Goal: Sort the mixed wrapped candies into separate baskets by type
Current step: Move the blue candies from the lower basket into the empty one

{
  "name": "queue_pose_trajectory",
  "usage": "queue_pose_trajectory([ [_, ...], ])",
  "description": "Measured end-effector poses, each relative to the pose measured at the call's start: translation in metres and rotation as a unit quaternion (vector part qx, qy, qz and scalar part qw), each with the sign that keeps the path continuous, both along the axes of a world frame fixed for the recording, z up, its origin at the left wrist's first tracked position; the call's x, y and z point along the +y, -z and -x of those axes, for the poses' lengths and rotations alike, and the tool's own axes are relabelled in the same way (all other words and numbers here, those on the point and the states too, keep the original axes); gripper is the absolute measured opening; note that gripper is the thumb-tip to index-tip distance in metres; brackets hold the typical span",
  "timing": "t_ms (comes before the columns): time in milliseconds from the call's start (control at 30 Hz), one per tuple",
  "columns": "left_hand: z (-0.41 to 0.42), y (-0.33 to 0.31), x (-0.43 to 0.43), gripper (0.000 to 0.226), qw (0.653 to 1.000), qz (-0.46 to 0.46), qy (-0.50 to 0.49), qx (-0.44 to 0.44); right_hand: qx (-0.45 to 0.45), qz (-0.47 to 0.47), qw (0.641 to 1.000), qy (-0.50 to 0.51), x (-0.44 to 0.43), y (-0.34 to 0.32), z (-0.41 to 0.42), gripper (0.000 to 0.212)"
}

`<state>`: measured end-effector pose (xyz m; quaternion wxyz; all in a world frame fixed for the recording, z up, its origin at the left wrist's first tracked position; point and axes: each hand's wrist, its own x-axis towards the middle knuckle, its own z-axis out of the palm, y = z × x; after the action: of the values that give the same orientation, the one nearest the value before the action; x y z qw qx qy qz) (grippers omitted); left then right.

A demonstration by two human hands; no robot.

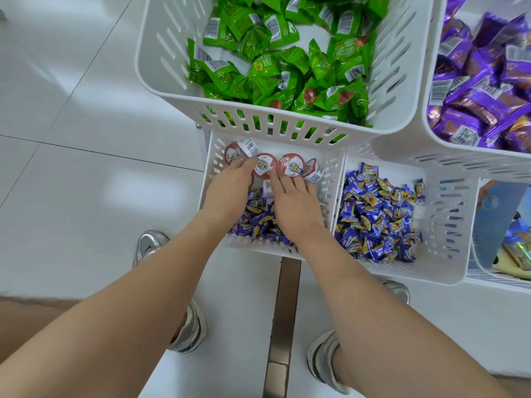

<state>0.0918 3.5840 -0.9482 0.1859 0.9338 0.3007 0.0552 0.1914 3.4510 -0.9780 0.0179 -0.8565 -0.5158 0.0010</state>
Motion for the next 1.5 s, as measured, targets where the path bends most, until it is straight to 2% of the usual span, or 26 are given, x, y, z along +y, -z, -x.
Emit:
queue_pose_trajectory([
  [100,0.003,0.003,-0.002,0.098,0.997,-0.02,0.047,0.052,-0.025,0.015,0.999,0.022,0.01,-0.007,-0.01,0.06],
  [200,-0.001,-0.001,0.005,0.089,0.995,-0.073,0.05,0.043,-0.017,0.002,0.999,0.035,0.021,-0.016,-0.017,0.038],
  [267,-0.005,-0.006,0.008,0.078,0.993,-0.098,0.052,0.027,-0.019,-0.01,0.998,0.051,0.025,-0.019,-0.019,0.032],
  [333,-0.009,-0.009,0.008,0.071,0.99,-0.13,0.055,0.02,-0.02,-0.03,0.998,0.057,0.026,-0.016,-0.022,0.035],
  [433,-0.015,-0.004,0.008,0.063,0.978,-0.203,0.028,0.035,0.009,-0.057,0.997,0.04,0.024,-0.012,-0.024,0.051],
  [600,-0.019,-0.003,0.003,0.071,0.948,-0.282,0.056,0.138,0.009,-0.025,0.999,-0.037,0.014,-0.011,-0.018,0.046],
  [667,-0.02,-0.001,0.005,0.077,0.959,-0.249,0.063,0.118,-0.005,-0.005,0.998,-0.056,0.009,-0.01,-0.016,0.04],
  [733,-0.022,0.002,0.013,0.085,0.978,-0.169,0.087,0.082,-0.012,0.006,0.998,-0.056,0.007,-0.01,-0.016,0.038],
  [833,-0.022,0.004,0.025,0.105,0.984,-0.086,0.143,0.057,-0.028,0.007,0.998,-0.054,0.007,-0.014,-0.017,0.037],
  [933,-0.02,-0.002,0.03,0.088,0.986,0.0,0.166,0.019,-0.026,0.006,0.999,-0.038,0.003,-0.017,-0.016,0.032],
  [1033,-0.017,-0.007,0.028,0.063,0.985,0.007,0.174,-0.01,-0.029,0.003,0.999,-0.023,-0.004,-0.013,-0.012,0.029],
  [1100,-0.016,-0.005,0.021,0.055,0.984,-0.008,0.177,-0.026,-0.024,-0.002,0.999,-0.027,-0.006,-0.011,-0.006,0.027],
  [1200,-0.019,0.0,0.012,0.048,0.99,0.018,0.125,-0.059,-0.019,0.001,0.999,-0.026,-0.008,-0.009,-0.001,0.026],
  [1267,-0.02,0.003,0.011,0.053,0.99,-0.001,0.122,-0.069,-0.014,0.003,1.0,-0.021,-0.009,-0.009,0.0,0.027],
  [1367,-0.012,0.003,0.014,0.056,0.987,-0.083,0.121,-0.064,-0.001,0.009,1.0,-0.02,-0.009,-0.007,0.0,0.031],
  [1433,-0.007,-0.001,0.011,0.055,0.993,-0.075,0.07,-0.05,0.007,0.008,1.0,-0.015,-0.009,-0.007,0.0,0.031],
  [1500,-0.004,-0.001,0.008,0.068,0.997,-0.027,0.072,-0.015,0.012,0.01,1.0,-0.01,-0.01,-0.007,0.002,0.029],
])
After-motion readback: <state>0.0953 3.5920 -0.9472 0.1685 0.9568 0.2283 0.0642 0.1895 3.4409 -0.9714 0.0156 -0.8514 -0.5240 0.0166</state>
